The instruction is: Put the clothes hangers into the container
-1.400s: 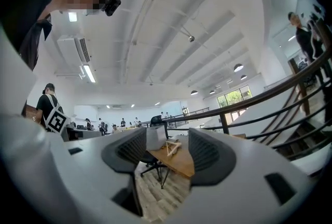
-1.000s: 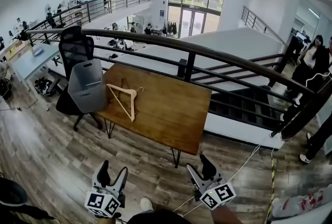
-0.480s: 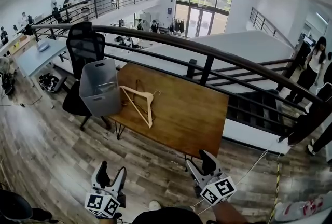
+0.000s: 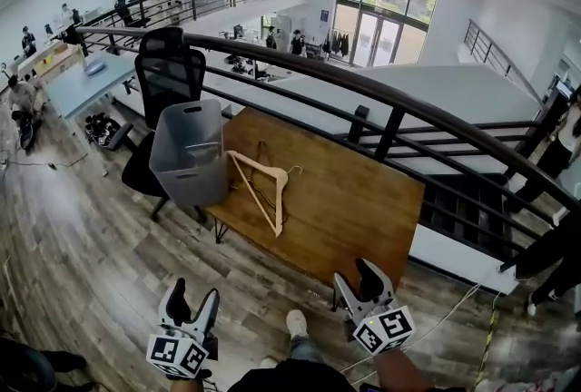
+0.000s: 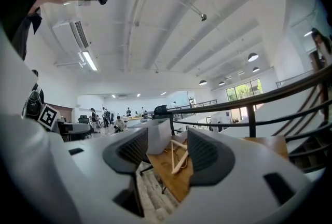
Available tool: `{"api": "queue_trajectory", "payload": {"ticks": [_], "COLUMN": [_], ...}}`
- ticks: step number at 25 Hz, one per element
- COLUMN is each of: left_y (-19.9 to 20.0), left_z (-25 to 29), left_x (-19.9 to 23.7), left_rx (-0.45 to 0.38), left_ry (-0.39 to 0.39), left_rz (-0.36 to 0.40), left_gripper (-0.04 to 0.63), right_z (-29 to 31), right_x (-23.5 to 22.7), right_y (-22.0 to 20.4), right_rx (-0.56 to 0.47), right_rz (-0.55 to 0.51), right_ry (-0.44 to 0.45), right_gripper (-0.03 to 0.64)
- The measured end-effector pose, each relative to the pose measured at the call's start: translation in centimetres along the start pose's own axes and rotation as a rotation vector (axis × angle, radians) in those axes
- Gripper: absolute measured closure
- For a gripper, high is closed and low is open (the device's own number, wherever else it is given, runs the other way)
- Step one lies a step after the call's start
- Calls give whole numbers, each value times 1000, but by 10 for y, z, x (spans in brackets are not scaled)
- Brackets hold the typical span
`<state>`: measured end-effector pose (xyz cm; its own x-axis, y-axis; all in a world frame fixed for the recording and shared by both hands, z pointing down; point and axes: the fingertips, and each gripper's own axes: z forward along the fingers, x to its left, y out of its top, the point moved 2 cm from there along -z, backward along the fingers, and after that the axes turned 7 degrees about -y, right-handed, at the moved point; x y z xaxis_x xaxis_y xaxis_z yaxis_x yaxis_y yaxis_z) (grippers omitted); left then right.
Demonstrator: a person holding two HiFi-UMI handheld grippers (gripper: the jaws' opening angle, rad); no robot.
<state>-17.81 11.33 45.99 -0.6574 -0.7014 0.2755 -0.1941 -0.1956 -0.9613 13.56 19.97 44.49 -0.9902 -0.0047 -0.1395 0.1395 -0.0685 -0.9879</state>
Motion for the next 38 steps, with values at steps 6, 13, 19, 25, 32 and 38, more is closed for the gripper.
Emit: {"api": "queue_trajectory", "payload": {"ticks": [6, 13, 19, 25, 32, 38], "left_y": [12, 19, 17, 4, -6, 1], "left_z": [53, 115, 135, 129, 115, 126], "left_x": [10, 22, 12, 0, 31, 47], "left_rx": [-23, -36, -27, -10, -6, -8], "left_ry": [63, 115, 162, 201, 276, 250], "left_rz": [24, 38, 36, 37, 5, 8], "left_gripper": [267, 267, 267, 267, 267, 267], "right_z": [71, 145, 168, 181, 225, 266], "right_x": [-35, -80, -100, -105, -80, -73], "right_y": [13, 18, 16, -1, -27, -53], "right_rx": [0, 23, 62, 130, 216, 297], "right_rz": [-16, -1, 22, 3, -32, -47], "right_ry": [59, 84, 122, 154, 229, 202], "right_gripper": [405, 414, 417, 419, 414, 411]}}
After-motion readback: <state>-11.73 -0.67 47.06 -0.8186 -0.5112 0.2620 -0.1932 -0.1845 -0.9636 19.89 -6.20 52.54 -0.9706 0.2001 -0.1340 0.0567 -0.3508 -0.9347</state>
